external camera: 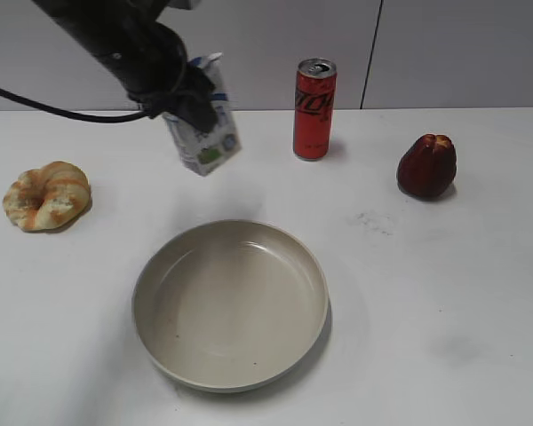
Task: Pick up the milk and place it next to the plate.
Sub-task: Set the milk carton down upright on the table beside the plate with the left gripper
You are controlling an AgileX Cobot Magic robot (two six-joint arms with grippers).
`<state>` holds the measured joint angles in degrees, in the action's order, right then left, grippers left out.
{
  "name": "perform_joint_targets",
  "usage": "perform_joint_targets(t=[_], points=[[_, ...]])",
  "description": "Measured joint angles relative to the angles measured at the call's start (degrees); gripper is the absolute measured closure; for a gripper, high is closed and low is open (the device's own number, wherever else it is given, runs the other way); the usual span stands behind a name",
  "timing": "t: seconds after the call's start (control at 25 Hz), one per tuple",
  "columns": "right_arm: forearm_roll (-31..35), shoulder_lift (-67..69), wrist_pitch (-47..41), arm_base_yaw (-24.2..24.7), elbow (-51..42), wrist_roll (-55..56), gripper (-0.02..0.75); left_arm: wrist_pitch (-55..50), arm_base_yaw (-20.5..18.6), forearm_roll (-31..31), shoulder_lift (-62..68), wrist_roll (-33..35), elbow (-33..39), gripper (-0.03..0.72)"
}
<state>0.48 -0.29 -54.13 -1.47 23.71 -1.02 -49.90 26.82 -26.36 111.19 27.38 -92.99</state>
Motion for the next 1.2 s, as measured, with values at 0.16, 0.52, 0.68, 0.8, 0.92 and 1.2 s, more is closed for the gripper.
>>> perform_joint_targets(t=[0.16, 0.52, 0.68, 0.8, 0.92, 1.2], points=[[0.00, 0.00, 0.00, 0.00, 0.00, 0.00, 0.272, -0.01, 8.47, -1.25, -0.34, -6.05, 0.00, 0.388], [0.00, 0.00, 0.00, 0.00, 0.00, 0.00, 0.272, 6.18, 24.10, 2.80, 0.86, -26.41, 0.00, 0.388], [0.00, 0.00, 0.00, 0.00, 0.00, 0.00, 0.272, 6.82, 26.99, 9.08, 3.34, -38.04, 0.00, 0.388], [0.00, 0.00, 0.00, 0.00, 0.00, 0.00, 0.272, 7.95, 27.47, 11.52, 5.37, -47.43, 0.00, 0.388], [0.00, 0.00, 0.00, 0.00, 0.00, 0.00, 0.272, 10.09, 27.41, 12.75, 7.06, -53.93, 0.00, 0.388], [0.00, 0.00, 0.00, 0.00, 0.00, 0.00, 0.272, 10.72, 27.41, 15.55, 9.75, -60.64, 0.00, 0.388]])
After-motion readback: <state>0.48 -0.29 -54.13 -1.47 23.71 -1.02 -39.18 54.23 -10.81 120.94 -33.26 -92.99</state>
